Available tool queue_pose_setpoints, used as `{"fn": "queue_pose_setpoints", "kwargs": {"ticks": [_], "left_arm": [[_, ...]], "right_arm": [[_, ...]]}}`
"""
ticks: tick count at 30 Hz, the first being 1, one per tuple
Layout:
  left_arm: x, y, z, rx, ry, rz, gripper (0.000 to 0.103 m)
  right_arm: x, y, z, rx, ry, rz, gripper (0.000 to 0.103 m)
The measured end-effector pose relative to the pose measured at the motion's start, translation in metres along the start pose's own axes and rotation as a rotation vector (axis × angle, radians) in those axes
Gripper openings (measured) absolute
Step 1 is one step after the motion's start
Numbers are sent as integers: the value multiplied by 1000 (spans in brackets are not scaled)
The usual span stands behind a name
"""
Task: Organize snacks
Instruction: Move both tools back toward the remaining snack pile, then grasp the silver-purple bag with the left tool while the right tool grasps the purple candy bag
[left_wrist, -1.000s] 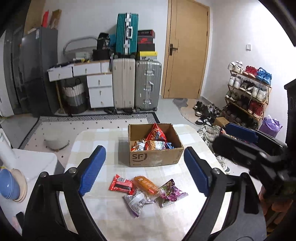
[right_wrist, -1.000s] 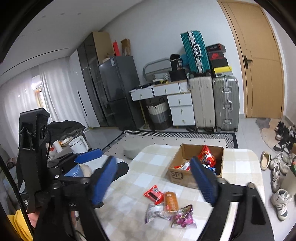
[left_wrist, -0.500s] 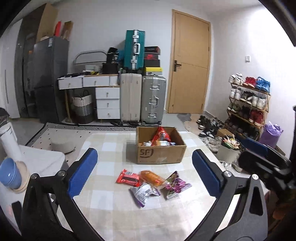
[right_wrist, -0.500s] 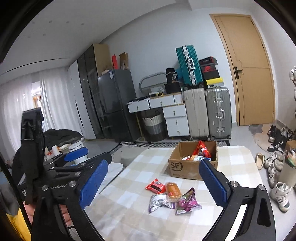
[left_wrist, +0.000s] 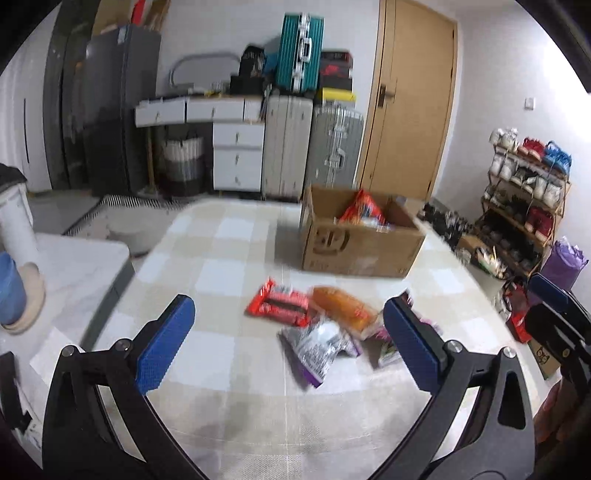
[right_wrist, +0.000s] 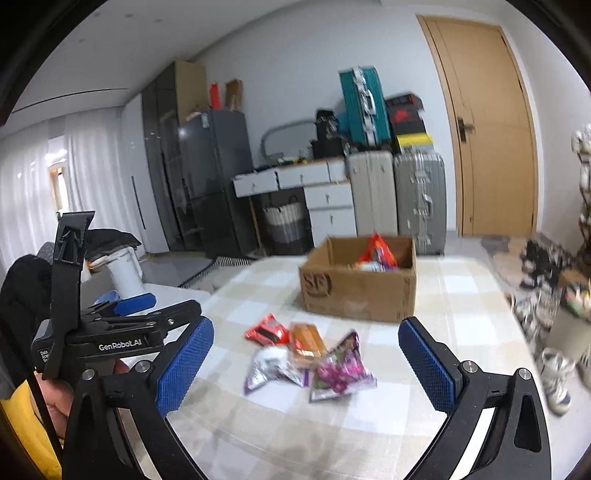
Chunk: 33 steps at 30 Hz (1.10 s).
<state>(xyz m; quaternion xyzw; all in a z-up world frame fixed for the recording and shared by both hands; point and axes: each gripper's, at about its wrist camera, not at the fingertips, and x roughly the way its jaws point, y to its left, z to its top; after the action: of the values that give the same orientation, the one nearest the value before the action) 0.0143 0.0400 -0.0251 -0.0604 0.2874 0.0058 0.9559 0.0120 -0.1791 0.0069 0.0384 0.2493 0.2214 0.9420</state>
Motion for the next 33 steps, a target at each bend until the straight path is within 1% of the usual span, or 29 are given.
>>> {"fn": "queue_pose_setpoints", "kwargs": {"ticks": [3, 5, 9, 11, 17, 22, 27, 30, 31, 33], "left_arm": [[36, 0, -12, 5, 48, 4, 102], [52, -2, -19, 8, 75, 9, 102], [84, -6, -37, 8, 143, 5, 102], [87, -8, -37, 14, 159, -1, 102], [113, -17, -42, 34, 211, -8, 102], [132, -13, -40, 10, 270, -16, 102], [145, -11, -37, 11, 293, -12, 102], [151, -10, -36, 6, 308, -16, 102], [154, -10, -36, 3, 314, -18, 102], [158, -9, -36, 2, 325, -24, 102]], "right_arm": [[21, -19, -17, 52, 50, -9, 102], [31, -28, -24, 78, 71, -4, 102], [52, -41, -40, 106, 117, -22, 102], [63, -46, -45, 115, 148, -33, 102], [87, -56, -47, 124, 196, -47, 102], [114, -63, -47, 147, 266, -28, 102], [140, -73, -48, 171, 319, 1, 102], [157, -77, -49, 159, 374, 13, 102], [161, -77, -49, 151, 382, 25, 102], [165, -78, -49, 144, 381, 17, 102]]}}
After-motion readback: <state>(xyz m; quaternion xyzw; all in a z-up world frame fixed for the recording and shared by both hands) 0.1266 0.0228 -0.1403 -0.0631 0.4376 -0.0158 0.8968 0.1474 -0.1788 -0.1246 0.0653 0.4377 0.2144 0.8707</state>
